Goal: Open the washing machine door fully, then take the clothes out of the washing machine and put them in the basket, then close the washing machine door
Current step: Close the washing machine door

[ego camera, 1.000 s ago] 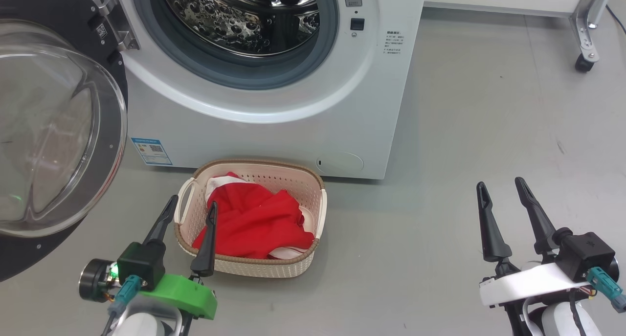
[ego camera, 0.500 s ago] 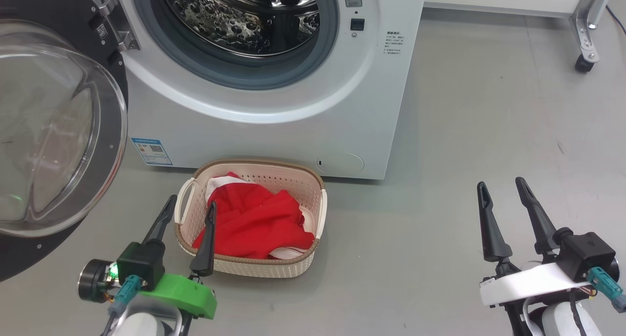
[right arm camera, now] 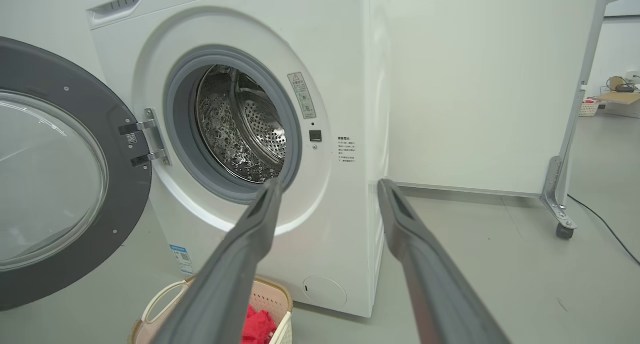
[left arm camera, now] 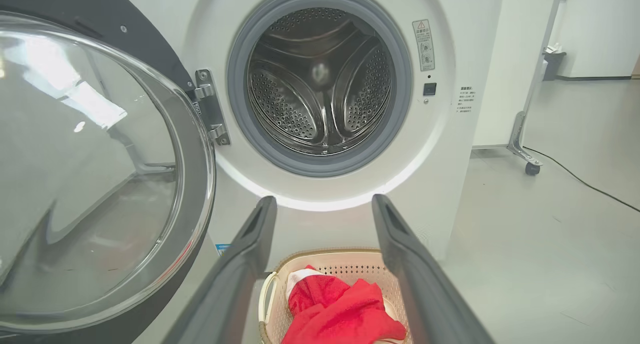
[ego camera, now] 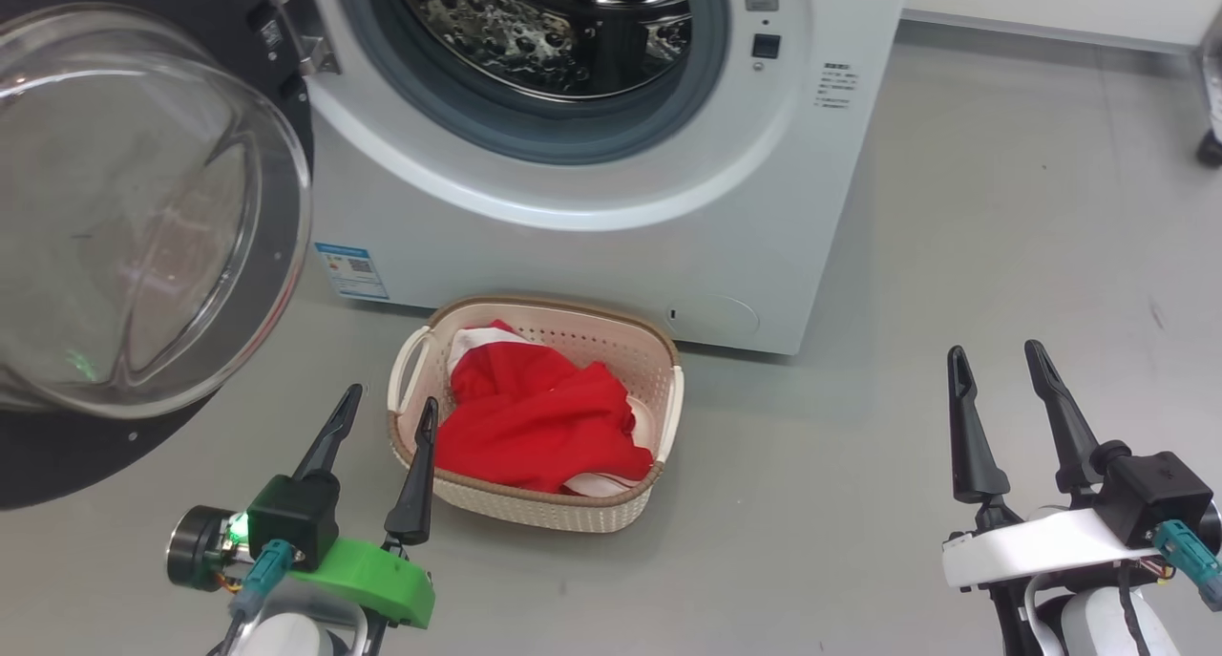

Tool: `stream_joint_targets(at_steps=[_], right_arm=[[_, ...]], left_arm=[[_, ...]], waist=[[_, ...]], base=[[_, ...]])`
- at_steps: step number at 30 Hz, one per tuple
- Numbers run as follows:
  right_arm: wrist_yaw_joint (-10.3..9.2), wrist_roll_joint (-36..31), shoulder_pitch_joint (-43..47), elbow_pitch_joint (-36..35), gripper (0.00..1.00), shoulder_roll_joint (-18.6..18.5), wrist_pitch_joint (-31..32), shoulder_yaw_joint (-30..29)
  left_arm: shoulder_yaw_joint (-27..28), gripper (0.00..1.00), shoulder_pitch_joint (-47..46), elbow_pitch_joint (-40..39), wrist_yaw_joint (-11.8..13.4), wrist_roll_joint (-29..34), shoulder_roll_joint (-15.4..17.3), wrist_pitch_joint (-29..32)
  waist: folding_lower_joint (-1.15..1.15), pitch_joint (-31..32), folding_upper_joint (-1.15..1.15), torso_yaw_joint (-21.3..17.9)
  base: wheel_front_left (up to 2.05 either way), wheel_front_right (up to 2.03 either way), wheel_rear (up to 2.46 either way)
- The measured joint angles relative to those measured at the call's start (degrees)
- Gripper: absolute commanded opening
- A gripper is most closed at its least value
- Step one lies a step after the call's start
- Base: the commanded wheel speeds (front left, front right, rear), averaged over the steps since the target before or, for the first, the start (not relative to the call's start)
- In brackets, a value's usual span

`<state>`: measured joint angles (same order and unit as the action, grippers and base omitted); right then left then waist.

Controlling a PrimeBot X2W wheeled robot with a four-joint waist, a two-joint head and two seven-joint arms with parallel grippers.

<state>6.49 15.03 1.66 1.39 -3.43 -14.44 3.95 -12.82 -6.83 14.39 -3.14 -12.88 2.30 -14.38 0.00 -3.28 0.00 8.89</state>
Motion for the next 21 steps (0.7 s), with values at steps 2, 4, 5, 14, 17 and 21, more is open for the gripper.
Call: stream_joint_targets(at_steps=[2,4,5,14,17,21], right_arm=[[0.0,0.0,0.0,-0.11,1.0,0.0,0.0,0.09],[0.0,0.01,0.0,-0.15,1.0,0.0,0.0,0.16],[0.0,0.01,0.0,-0.15,1.0,0.0,0.0,0.23],[0.18,0.08,0.0,-0.24,1.0,0.01,0.0,1.35],[0.46,0.14,0.0,-0.26,1.0,0.02,0.0,1.69],[0.47,0.47,0.0,-0.31,1.0,0.05,0.0,1.88]], left_arm=[[0.01,1.0,0.0,0.11,0.34,0.38,0.01,0.0],[0.03,1.0,0.0,0.24,0.51,0.38,0.01,0.0],[0.04,1.0,0.0,0.29,0.59,0.38,0.01,0.0],[0.11,1.0,-0.01,0.32,1.16,0.37,0.01,0.0],[0.19,1.0,-0.01,0.31,1.19,0.37,0.01,0.0],[0.22,1.0,-0.01,0.22,1.27,0.37,0.02,0.0]], waist=[[0.0,-0.02,0.0,0.99],[0.0,-0.03,0.0,2.07],[0.0,-0.03,0.0,2.63],[0.0,0.16,0.0,8.37],[0.0,0.34,0.0,11.13],[0.0,0.48,0.0,13.83]], base=[[0.0,0.0,0.0],[0.0,0.0,0.0],[0.0,0.0,0.0],[0.0,0.0,0.0],[0.0,0.0,0.0],[0.0,0.0,0.0]])
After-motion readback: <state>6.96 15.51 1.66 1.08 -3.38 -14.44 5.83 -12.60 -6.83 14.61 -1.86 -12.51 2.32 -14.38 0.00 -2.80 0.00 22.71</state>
